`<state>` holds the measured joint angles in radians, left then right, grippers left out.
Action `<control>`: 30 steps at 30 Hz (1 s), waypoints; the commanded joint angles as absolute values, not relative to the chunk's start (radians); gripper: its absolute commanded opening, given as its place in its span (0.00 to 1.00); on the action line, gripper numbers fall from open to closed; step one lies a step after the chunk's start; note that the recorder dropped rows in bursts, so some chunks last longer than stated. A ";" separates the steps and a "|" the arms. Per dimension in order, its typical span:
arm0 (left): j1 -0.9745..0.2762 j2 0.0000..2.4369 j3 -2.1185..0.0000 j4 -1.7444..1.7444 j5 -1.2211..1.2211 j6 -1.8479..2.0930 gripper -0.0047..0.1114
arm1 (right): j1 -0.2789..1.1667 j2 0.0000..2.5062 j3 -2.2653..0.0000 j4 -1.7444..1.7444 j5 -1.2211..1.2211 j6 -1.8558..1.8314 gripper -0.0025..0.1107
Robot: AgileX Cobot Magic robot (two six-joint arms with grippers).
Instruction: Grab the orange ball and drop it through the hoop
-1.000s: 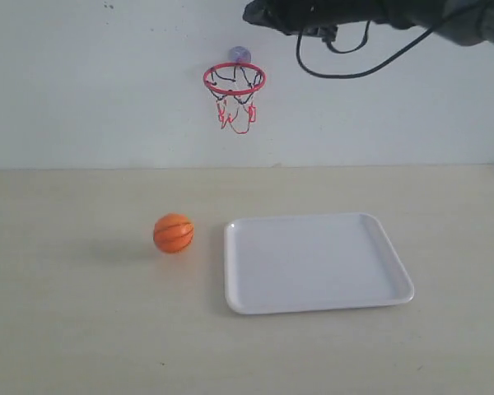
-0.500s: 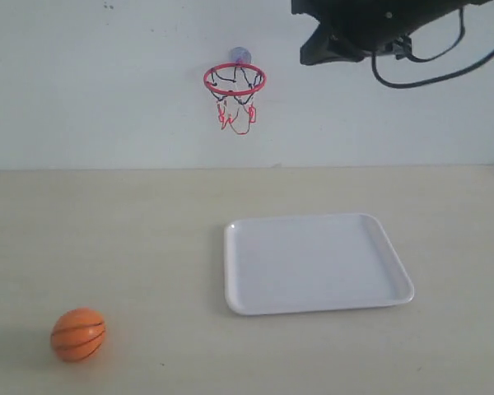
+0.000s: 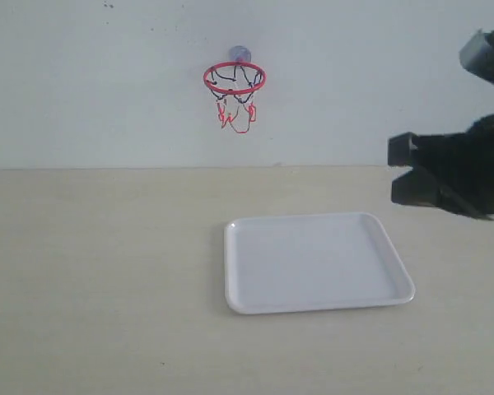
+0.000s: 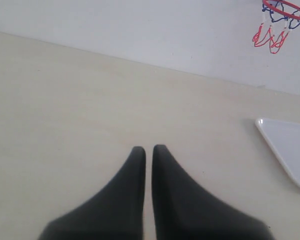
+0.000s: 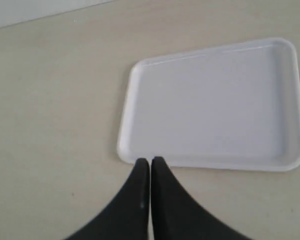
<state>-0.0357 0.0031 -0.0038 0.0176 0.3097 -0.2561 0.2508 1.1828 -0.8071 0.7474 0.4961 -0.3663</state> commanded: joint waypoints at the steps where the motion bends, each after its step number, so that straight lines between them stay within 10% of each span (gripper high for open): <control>1: -0.032 0.000 0.000 0.019 0.306 -0.262 0.08 | 0.250 0.993 -0.680 0.790 0.547 -0.366 0.02; 10: -0.032 0.000 0.000 0.019 0.306 -0.262 0.08 | 0.250 0.716 -0.598 0.847 0.817 -0.340 0.02; 30: -0.032 0.000 0.000 0.019 0.306 -0.262 0.08 | 0.253 0.700 -0.377 0.845 0.612 -0.425 0.02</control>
